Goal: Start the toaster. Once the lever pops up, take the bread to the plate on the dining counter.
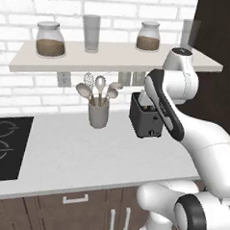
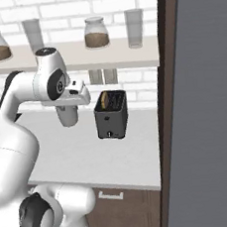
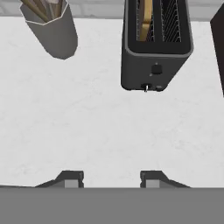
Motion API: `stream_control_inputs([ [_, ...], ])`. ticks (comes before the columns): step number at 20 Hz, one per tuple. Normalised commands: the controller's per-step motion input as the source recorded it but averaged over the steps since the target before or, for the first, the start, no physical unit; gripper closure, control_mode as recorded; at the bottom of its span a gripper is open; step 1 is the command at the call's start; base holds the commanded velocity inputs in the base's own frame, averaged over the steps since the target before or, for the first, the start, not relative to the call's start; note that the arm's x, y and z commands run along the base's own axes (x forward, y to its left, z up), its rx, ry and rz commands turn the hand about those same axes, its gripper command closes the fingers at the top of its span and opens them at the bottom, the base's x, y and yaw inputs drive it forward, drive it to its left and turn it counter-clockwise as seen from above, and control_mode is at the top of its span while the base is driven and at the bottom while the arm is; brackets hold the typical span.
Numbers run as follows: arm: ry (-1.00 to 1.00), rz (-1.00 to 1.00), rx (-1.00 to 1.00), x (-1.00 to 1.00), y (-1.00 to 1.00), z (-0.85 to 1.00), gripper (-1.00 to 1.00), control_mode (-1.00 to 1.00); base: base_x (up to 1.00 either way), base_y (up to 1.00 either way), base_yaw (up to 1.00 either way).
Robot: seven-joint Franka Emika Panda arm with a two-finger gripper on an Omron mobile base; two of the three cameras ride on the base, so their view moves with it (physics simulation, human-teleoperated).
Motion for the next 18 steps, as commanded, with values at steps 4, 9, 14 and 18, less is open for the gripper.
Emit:
stream_control_inputs([
  [4, -0.01, -0.03, 0.0, 0.0, -0.26, -0.09, -1.0, -1.0, 0.0, 0.0, 0.0],
  [9, -0.01, -0.06, 0.0, 0.0, -0.76, -0.19, -1.0, -1.0, 0.0, 0.0, 0.0],
  [14, 0.0, -0.05, 0.01, 0.01, -0.5, -0.25, 1.0, -1.0, 0.0, 0.0, 0.0],
  [18, -0.03, -0.01, 0.06, 0.0, -0.43, -0.32, 1.0, -1.0, 0.0, 0.0, 0.0],
])
